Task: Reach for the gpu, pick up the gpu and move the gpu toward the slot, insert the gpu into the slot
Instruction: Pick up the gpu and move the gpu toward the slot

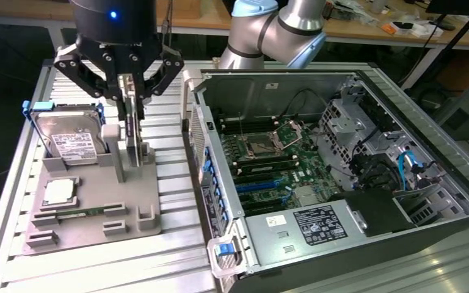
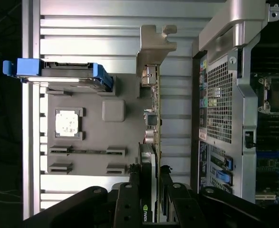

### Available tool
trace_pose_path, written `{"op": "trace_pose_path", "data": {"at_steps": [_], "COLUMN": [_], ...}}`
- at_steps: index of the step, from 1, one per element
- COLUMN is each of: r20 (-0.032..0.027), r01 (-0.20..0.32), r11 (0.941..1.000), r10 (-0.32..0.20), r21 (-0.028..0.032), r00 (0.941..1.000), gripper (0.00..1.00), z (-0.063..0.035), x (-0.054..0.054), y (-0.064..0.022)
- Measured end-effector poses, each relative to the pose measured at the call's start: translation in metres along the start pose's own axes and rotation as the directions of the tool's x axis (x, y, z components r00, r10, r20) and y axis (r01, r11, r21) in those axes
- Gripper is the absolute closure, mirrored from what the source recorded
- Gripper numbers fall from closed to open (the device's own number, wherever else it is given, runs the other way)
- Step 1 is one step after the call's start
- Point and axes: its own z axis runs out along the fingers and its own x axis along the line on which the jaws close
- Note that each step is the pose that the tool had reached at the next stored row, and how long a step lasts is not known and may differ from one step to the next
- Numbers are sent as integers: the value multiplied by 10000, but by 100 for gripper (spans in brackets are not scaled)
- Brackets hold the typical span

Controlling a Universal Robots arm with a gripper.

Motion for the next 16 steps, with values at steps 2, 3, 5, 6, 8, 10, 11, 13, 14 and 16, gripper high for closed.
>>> {"op": "trace_pose_path", "data": {"at_steps": [2, 3, 5, 6, 8, 10, 11, 13, 14, 16], "r20": [1, 0, 0, 1, 0, 0, 1, 0, 0, 1], "r01": [0, 0, 0, 0, 0, 0, 0, 0, 0, 0], "r11": [10000, 10000, 10000, 10000, 10000, 10000, 10000, 10000, 10000, 10000], "r10": [0, 0, 0, 0, 0, 0, 0, 0, 0, 0], "r21": [2, 4, 4, 5, 7, 10, 10, 21, 26, 30], "r00": [10000, 10000, 10000, 10000, 10000, 10000, 10000, 10000, 10000, 10000], "gripper": [73, 73, 73, 73, 73, 73, 73, 73, 73, 73], "z": [-70, -108, -182, -210, -276, -348, -380, -470, -514, -601], "x": [-1, -1, -1, -2, -2, -3, -3, -3, -4, -4], "y": [3, 5, 8, 9, 12, 15, 16, 20, 21, 24]}}
